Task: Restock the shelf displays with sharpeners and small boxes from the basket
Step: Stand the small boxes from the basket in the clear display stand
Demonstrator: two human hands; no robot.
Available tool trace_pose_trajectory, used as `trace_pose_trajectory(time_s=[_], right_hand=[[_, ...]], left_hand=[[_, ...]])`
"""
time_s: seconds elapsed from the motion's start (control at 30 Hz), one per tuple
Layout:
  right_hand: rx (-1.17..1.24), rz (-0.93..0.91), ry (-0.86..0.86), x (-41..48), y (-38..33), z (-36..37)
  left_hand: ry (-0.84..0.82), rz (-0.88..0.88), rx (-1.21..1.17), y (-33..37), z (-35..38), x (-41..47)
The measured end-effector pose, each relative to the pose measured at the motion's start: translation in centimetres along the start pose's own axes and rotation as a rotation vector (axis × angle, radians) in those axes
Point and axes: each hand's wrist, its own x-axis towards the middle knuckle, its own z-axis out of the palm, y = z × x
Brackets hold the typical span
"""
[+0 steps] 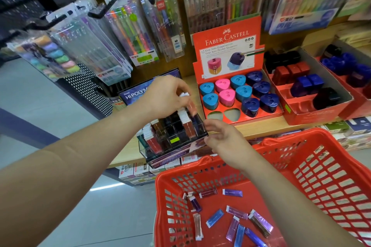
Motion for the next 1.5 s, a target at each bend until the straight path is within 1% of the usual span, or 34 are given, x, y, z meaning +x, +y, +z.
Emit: trace_pose_trajectory(time_s=[0.1, 0.17, 0.37, 0.5, 0.6, 0.67, 0.73, 0.8, 0.93, 1.03, 1.1, 1.17, 1.27, 1.37, 1.43, 1.5], right_hand=[[-0.005, 0.003, 0.006, 0.2, 0.2, 0.0], [-0.002, 0.002, 0.014, 0.2, 0.4, 0.0], [0.008, 0.001, 0.031, 0.5, 0.5, 0.0], [0.014, 0.006, 0.025, 0.5, 0.5, -0.1], [0.015, 0.008, 0.026, 0.6, 0.6, -0.1], [0.028, 0.004, 0.026, 0.6, 0.6, -0.1], [0.046, 0.002, 0.024, 0.6, 0.7, -0.1], [0.063, 0.002, 0.018, 0.6, 0.8, -0.1], [0.093, 0.046, 0.011, 0.3, 1.0, -0.7], [0.109, 0.090, 0.020, -0.5, 0.9, -2.3], [0.102, 0.108, 0.016, -1.1, 0.9, -4.0], [0.030, 0.130, -0.021, -1.7, 1.8, -6.1], [-0.166, 0.179, -0.100, -2.6, 4.7, -8.8], [-0.377, 0.246, -0.117, -3.8, 8.5, -10.5], [-0.524, 0.286, -0.133, -4.7, 11.4, -11.0], [-0.653, 0.363, -0.171, -5.9, 14.2, -11.1]], left_hand=[[0.121, -0.076, -0.056, -1.4, -0.6, 0.5], [0.153, -0.098, -0.080, -1.6, -0.4, 0.5], [-0.015, -0.039, 0.006, -1.3, 0.7, 0.0], [-0.086, 0.029, 0.122, -0.5, 0.6, 0.9], [-0.164, 0.042, 0.180, -0.1, 0.9, 1.8], [-0.187, 0.033, 0.213, -0.1, 1.1, 2.3], [-0.174, 0.014, 0.218, -0.1, 1.5, 2.7], [-0.145, -0.041, 0.192, -0.1, 2.0, 3.0], [-0.152, -0.135, 0.088, 0.1, 1.8, 3.4], [-0.065, -0.190, -0.061, 0.3, -0.5, 3.0], [0.000, -0.153, -0.114, 1.1, -2.4, 1.9], [-0.002, -0.090, -0.171, 2.6, -3.6, -0.1], [-0.137, 0.013, -0.168, 4.9, -2.9, -4.0], [-0.333, 0.135, -0.056, 6.2, 1.8, -7.8], [-0.480, 0.142, 0.006, 6.3, 6.8, -9.8], [-0.583, 0.076, 0.042, 5.9, 12.5, -11.6]])
